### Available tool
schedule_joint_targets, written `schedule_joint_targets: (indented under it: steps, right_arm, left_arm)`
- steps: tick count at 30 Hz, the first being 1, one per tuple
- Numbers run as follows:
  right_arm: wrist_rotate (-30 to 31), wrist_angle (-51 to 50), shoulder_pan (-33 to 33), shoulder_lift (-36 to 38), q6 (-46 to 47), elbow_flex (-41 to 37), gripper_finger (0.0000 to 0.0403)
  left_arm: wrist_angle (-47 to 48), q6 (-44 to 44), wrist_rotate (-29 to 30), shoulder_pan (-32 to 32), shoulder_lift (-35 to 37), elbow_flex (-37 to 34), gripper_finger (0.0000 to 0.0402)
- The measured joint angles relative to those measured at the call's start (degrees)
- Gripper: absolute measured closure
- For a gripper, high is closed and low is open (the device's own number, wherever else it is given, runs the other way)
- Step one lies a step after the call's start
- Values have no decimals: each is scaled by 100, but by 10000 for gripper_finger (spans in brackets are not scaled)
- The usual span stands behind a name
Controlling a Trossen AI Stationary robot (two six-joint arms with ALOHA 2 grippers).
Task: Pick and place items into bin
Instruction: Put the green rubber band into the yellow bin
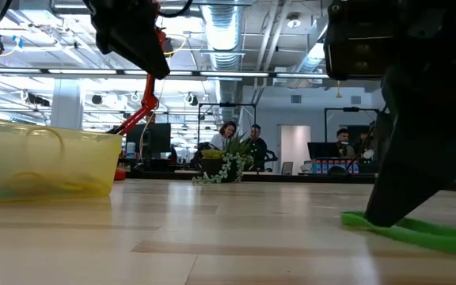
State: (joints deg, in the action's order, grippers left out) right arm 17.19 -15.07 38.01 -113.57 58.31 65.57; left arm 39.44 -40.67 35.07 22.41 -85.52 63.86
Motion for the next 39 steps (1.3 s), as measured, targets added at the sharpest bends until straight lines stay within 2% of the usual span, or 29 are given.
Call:
schedule_joint_targets:
  steps: [10,16,21,27,33,39]
  right_arm:
    - [28,65,-12,0,-273,-14,346]
    - [90,89,-15,-10,-361,-19,396]
    - [125,56,-81,28,-654,129,399]
    - [245,-694,-214,44,-1210,674,401]
    - [-230,-1391,-185,45,-704,709,384]
    - [-363,-1458,-50,43,-431,709,348]
  left_arm:
    - [-41,4,-232,-57,0,2,319]
    - [-42,3,-232,-57,0,2,319]
    - [-41,4,-230,-57,0,2,319]
    - [-39,3,-230,-57,0,2,319]
    - [-37,77,-319,-50,0,2,319]
    - [-39,85,-331,-50,0,2,319]
